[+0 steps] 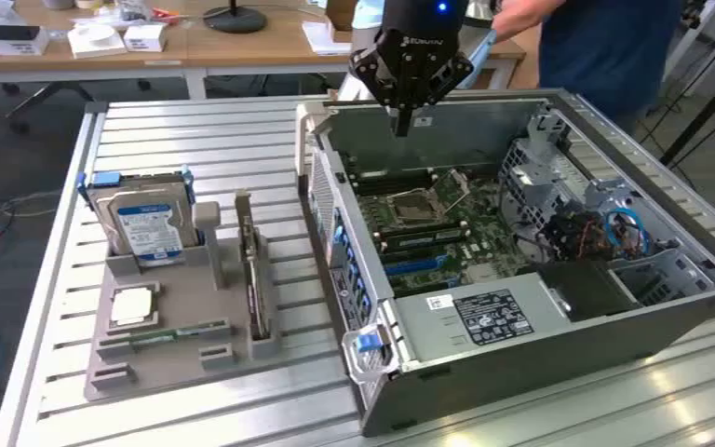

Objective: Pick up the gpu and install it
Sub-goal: 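Reach for the gpu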

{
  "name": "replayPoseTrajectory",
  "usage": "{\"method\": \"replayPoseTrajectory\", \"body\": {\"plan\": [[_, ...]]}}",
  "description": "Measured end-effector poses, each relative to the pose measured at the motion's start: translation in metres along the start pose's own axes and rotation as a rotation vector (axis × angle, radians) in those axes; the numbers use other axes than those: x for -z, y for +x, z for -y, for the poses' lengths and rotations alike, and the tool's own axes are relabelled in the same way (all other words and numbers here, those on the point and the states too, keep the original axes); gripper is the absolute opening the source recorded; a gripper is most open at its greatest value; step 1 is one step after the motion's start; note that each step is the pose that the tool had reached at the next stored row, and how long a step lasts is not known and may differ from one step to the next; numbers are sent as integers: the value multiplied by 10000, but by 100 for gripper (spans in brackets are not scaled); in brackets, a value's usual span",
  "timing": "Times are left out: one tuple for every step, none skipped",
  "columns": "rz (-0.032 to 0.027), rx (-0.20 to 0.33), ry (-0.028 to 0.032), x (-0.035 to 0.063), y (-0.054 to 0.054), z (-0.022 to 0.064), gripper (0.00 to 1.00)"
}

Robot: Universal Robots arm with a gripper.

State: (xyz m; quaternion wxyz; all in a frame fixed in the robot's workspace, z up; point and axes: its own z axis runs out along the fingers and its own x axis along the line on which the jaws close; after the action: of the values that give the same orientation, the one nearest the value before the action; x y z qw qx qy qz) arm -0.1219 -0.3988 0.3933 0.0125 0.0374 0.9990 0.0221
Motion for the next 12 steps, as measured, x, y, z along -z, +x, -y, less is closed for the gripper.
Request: {"method": "replayPoseTrajectory", "body": {"plan": [[0, 0, 0, 0, 0, 0, 10], [1, 0, 0, 0, 0, 0, 10], [0, 0, 1, 0, 0, 0, 10], [1, 0, 1, 0, 0, 0, 10], [1, 0, 0, 0, 0, 0, 10], [0, 0, 0, 0, 0, 0, 10], [0, 0, 0, 0, 0, 0, 10], [1, 0, 0, 0, 0, 0, 10], [0, 0, 1, 0, 0, 0, 10], [0, 0, 1, 0, 0, 0, 10], [0, 0, 0, 0, 0, 0, 10], [0, 0, 0, 0, 0, 0, 10]]}}
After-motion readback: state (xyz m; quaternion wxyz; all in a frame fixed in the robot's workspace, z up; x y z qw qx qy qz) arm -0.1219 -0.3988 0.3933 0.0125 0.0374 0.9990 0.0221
